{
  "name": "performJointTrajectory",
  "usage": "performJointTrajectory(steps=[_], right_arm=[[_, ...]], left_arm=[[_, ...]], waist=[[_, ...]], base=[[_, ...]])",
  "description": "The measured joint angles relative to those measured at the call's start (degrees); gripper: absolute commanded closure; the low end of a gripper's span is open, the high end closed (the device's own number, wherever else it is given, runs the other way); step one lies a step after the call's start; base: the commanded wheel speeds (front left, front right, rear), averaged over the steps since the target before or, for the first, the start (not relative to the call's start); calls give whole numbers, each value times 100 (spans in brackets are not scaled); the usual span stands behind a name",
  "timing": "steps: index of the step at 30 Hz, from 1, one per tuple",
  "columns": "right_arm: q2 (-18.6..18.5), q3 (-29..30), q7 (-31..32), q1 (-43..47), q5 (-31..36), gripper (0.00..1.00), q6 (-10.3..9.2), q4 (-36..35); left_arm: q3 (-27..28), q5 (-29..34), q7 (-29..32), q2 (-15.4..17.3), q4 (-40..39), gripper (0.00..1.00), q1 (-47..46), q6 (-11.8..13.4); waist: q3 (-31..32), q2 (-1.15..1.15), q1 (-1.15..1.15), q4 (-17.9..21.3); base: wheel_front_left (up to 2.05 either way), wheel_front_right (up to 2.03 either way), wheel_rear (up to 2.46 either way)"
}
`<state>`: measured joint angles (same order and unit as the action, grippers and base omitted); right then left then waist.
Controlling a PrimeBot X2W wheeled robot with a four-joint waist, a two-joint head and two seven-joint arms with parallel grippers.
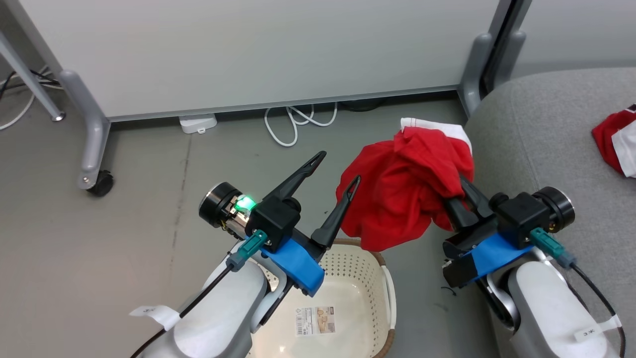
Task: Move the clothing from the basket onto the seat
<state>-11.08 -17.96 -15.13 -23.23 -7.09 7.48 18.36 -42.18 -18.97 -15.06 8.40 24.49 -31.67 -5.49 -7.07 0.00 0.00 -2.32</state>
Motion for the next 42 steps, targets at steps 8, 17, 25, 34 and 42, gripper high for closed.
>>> performJointTrajectory(steps=[8,17,25,34,42], right_arm=[[25,456,0,87,-1,100,0,-264],[133,900,0,346,-1,100,0,-561],[272,1345,0,709,-7,100,0,-778],[392,1568,0,953,-1,100,0,-856],[360,1563,1,488,-73,100,0,-940]], left_arm=[[60,93,-1,74,-78,0,12,83],[100,180,0,140,-65,0,-22,99],[78,250,0,158,-75,0,-47,81],[31,286,0,85,-21,0,-52,31],[52,331,0,97,-30,0,-57,13]], waist=[[-256,0,0,523],[-543,0,0,1310],[-712,0,0,1869],[-741,0,0,2167],[-861,0,0,2160]], base=[[0,0,0],[0,0,0],[0,0,0],[0,0,0],[0,0,0]])
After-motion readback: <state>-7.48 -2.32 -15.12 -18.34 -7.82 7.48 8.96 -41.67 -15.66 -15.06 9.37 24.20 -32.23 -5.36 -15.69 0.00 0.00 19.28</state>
